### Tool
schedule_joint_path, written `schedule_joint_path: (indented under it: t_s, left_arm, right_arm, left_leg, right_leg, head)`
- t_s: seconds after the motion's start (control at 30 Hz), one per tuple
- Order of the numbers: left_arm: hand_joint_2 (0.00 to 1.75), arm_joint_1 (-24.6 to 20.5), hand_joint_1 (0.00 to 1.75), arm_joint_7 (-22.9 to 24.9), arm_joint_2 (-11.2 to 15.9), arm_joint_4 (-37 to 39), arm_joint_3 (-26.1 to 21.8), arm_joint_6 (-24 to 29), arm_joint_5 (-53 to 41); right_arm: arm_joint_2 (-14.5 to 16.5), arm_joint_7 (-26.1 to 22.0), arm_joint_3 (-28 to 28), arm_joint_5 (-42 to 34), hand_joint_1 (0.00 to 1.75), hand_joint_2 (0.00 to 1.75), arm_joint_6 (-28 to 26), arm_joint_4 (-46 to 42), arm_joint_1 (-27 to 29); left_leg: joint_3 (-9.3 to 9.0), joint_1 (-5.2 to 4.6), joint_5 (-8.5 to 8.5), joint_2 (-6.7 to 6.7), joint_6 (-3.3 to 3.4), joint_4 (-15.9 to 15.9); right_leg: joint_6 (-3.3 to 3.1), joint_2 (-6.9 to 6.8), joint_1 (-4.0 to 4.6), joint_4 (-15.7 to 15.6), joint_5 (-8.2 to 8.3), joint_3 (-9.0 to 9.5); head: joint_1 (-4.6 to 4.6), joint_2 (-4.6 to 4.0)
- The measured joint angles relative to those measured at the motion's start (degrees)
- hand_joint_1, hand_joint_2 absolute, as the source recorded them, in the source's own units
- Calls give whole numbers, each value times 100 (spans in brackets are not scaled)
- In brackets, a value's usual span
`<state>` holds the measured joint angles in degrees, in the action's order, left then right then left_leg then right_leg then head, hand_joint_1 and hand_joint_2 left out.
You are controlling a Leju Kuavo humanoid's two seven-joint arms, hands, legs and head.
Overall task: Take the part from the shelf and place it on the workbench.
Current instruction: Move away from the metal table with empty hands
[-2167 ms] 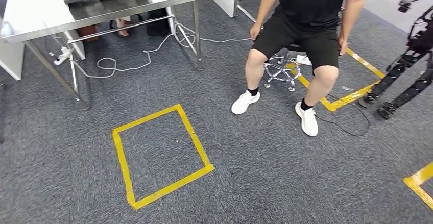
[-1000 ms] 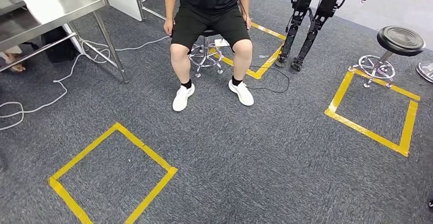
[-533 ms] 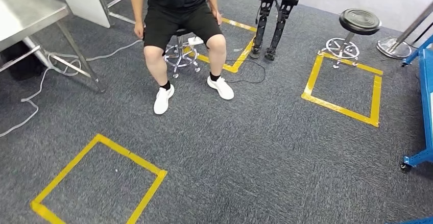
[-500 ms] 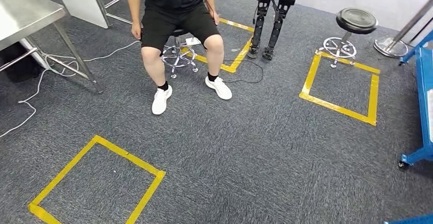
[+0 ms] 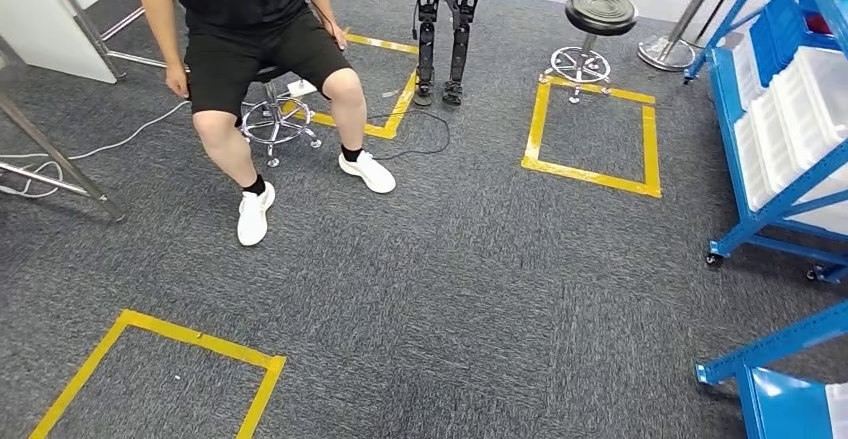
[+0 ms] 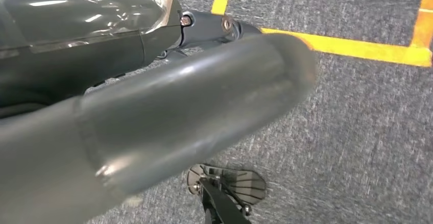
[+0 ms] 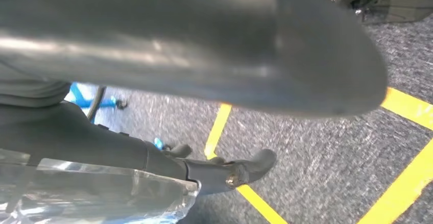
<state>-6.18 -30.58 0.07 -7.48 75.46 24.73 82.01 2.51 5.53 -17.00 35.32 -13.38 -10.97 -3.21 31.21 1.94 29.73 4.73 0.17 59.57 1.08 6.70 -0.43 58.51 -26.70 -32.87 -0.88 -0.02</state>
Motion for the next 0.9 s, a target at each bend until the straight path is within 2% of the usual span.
schedule_joint_path:
  t_s: [0.03, 0.07, 0.1, 0.17, 0.23, 0.27, 0.3, 0.33, 0.37, 0.4, 0.43, 0.47, 0.5, 0.53, 0.57, 0.6, 0.63, 0.7, 0.73, 0.77, 0.8, 0.83, 0.9]
  left_arm:
    - [0, -5, 0, 0, -4, -1, 3, 1, -1]
    - [0, -8, 0, -1, -7, -1, 5, 2, -1]
    - [0, -10, 0, -2, -9, -1, 7, 5, -1]
    - [0, -6, 0, -4, -8, -1, 10, 13, -1]
    - [0, 1, 0, -3, -5, 0, 12, 19, -1]
    - [0, -1, 0, -2, -5, 0, 13, 19, -1]
    - [0, -4, 0, -1, -5, 0, 14, 19, 0]
    - [0, -7, 0, 0, -6, 0, 15, 18, 1]
    - [0, -10, 0, 1, -4, 1, 15, 18, 1]
    - [0, -11, 0, 2, -1, 1, 16, 18, 2]
    - [0, -11, 0, 3, 4, 2, 16, 18, 3]
    - [0, -15, 0, 5, 8, 2, 16, 19, 3]
    - [0, -21, 0, 6, 8, 2, 16, 19, 4]
    - [0, -32, 0, 7, 5, 1, 16, 19, 5]
    - [0, -45, 0, 7, 1, -1, 16, 19, 7]
    - [0, -53, 0, 7, -2, -2, 16, 20, 8]
    - [0, -53, 0, 7, -5, -2, 17, 20, 8]
    - [0, -34, 0, 8, -8, -2, 18, 21, 8]
    - [0, -21, 0, 8, -9, -2, 19, 21, 8]
    - [0, -11, 0, 10, -9, -2, 19, 21, 8]
    - [0, -6, 0, 11, -9, -2, 20, 21, 8]
    - [0, -4, 0, 12, -9, -2, 20, 21, 8]
    - [0, -1, 0, 13, -8, -2, 21, 21, 8]
  right_arm:
    - [-7, 0, -3, 0, 0, 0, 0, 0, 11]
    - [-11, 0, -6, 0, 0, 0, 0, 0, 21]
    - [-15, 0, -9, 0, 0, 0, 0, 0, 27]
    - [-14, 0, -13, 2, 0, 0, 0, 0, 18]
    - [-11, 0, -14, 6, 0, 0, 0, 0, 7]
    - [-11, 0, -15, 9, 0, 0, 0, 0, 12]
    - [-12, 0, -15, 13, 0, 0, 0, 0, 20]
    - [-14, -1, -16, 16, 0, 0, 0, 0, 27]
    - [-13, -2, -16, 21, 0, 0, 0, 0, 27]
    - [-8, -3, -16, 28, 0, 0, 0, 0, 18]
    - [-2, -6, -16, 35, 0, 0, 0, 0, 6]
    - [5, -8, -16, 43, 0, 0, 0, 0, -3]
    - [6, -10, -16, 49, 0, 0, 0, 0, -6]
    - [1, -11, -17, 52, 0, 0, 0, 0, -4]
    - [-6, -11, -19, 54, 0, 0, 0, 0, 1]
    - [-15, -12, -20, 55, 0, 0, 0, 0, 3]
    - [-21, -14, -21, 55, 0, 0, 0, 0, 3]
    - [-22, -17, -22, 56, 0, 0, 0, 0, 2]
    - [-20, -19, -22, 57, 0, 0, 0, 0, 2]
    - [-18, -20, -22, 57, 0, 0, 0, 0, 6]
    - [-19, -20, -23, 57, 0, 0, 0, 0, 11]
    - [-20, -20, -23, 57, 0, 0, 0, 0, 15]
    - [-19, -20, -23, 58, 0, 0, 1, 0, 12]
  left_leg:
    - [-3, -10, -22, -77, 50, -16]
    - [-14, -16, -45, -146, 98, -44]
    - [-25, -15, -65, -225, 149, -75]
    - [-34, -31, -79, -395, 211, -104]
    - [-26, -50, -75, -573, 226, -104]
    - [-26, -54, -72, -654, 223, -103]
    - [-31, -54, -67, -727, 215, -103]
    - [-43, -50, -59, -796, 201, -102]
    - [-62, -52, -47, -858, 179, -101]
    - [-81, -63, -25, -916, 143, -98]
    - [-105, -77, -4, -969, 99, -99]
    - [-131, -89, 15, -1021, 59, -104]
    - [-158, -92, 29, -1076, 21, -119]
    - [-182, -80, 40, -1119, -14, -131]
    - [-192, -60, 76, -1095, -43, -109]
    - [-159, -43, 172, -997, -62, 0]
    - [-57, -30, 341, -845, -70, 251]
    - [296, -25, 757, -560, -53, 1031]
    - [477, -27, 886, -499, -44, 1389]
    - [584, -28, 889, -473, -31, 1562]
    - [594, -28, 770, -456, -13, 1516]
    - [503, -28, 557, -426, 11, 1253]
    - [203, -23, 125, -181, 61, 478]
  right_leg:
    - [40, 24, -6, 3, 13, -41]
    - [64, -44, -8, 46, 0, -83]
    - [70, -180, -7, 191, -74, -173]
    - [56, -490, -18, 818, -368, -504]
    - [72, -584, -41, 1532, -631, -866]
    - [112, -599, -58, 1646, -641, -914]
    - [167, -622, -79, 1522, -566, -840]
    - [228, -680, -106, 1175, -428, -644]
    - [271, -815, -129, 733, -283, -398]
    - [285, -957, -120, 367, -163, -188]
    - [256, -1058, -101, 130, -89, -53]
    - [205, -1111, -68, 44, -60, -22]
    - [150, -1067, -28, 47, -49, -43]
    - [88, -992, -28, 41, -41, -47]
    - [42, -932, -51, 27, -31, -47]
    - [-16, -871, -75, 12, -15, -28]
    - [-73, -809, -99, -2, 3, -9]
    - [-154, -678, -76, -4, 23, -19]
    - [-170, -598, -51, -3, 25, -20]
    - [-175, -515, -31, 0, 27, -16]
    - [-176, -430, -17, 2, 26, -6]
    - [-175, -346, -10, 4, 26, 8]
    - [-164, -197, 13, 25, 22, 11]
  head:
    - [-1, 0]
    - [-1, 0]
    - [-14, 0]
    - [-37, 0]
    - [-49, 0]
    - [-50, 0]
    - [-52, 0]
    - [-52, 0]
    - [-56, 0]
    - [-61, 0]
    - [-56, 0]
    - [-55, 0]
    - [-49, 0]
    - [-43, 0]
    - [-38, 0]
    - [-22, 0]
    - [-4, 0]
    - [23, 0]
    - [25, 0]
    - [23, 0]
    - [23, 0]
    - [23, 0]
    - [23, 0]
